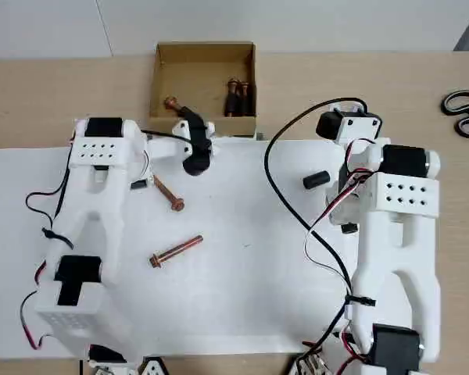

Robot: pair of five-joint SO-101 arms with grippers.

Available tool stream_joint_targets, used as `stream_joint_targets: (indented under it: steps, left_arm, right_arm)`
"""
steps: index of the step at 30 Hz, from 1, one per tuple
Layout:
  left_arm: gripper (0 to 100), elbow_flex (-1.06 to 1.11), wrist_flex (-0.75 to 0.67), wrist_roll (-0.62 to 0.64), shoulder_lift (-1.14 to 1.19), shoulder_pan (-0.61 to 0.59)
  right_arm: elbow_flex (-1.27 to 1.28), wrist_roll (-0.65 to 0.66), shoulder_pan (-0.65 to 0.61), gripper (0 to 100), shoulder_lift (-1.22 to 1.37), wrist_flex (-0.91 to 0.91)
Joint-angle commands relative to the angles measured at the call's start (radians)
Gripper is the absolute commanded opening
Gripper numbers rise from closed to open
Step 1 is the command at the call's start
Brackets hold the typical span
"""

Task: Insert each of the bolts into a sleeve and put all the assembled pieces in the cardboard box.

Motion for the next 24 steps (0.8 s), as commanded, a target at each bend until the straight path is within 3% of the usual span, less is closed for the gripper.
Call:
stream_joint_targets:
  steps: [1,9,24]
  left_arm:
    - [5,-0.044,-0.029,-0.132,0.015,0.005]
    - [5,-0.044,-0.021,-0.284,0.072,0.005]
    - [7,-0.108,-0.035,-0.282,0.132,0.071]
  right_arm:
    - [0.025,0.002,0.008,0.4,-0.042,0.005]
    - [0.055,0.035,0.01,0.5,-0.042,0.002]
    - [0.06,0.035,0.033,0.5,-0.042,0.004]
